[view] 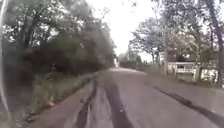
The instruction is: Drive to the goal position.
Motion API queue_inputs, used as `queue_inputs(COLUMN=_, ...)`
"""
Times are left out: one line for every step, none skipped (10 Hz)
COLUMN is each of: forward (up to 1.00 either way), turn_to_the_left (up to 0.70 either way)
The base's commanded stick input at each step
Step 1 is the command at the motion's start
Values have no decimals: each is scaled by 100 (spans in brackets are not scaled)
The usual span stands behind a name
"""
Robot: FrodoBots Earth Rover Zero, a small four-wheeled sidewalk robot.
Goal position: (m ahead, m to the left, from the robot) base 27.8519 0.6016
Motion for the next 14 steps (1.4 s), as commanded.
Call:
queue_inputs(forward=70, turn_to_the_left=-2)
queue_inputs(forward=70, turn_to_the_left=0)
queue_inputs(forward=70, turn_to_the_left=0)
queue_inputs(forward=70, turn_to_the_left=0)
queue_inputs(forward=70, turn_to_the_left=0)
queue_inputs(forward=70, turn_to_the_left=0)
queue_inputs(forward=70, turn_to_the_left=0)
queue_inputs(forward=70, turn_to_the_left=0)
queue_inputs(forward=70, turn_to_the_left=0)
queue_inputs(forward=70, turn_to_the_left=0)
queue_inputs(forward=70, turn_to_the_left=0)
queue_inputs(forward=70, turn_to_the_left=0)
queue_inputs(forward=70, turn_to_the_left=0)
queue_inputs(forward=70, turn_to_the_left=0)
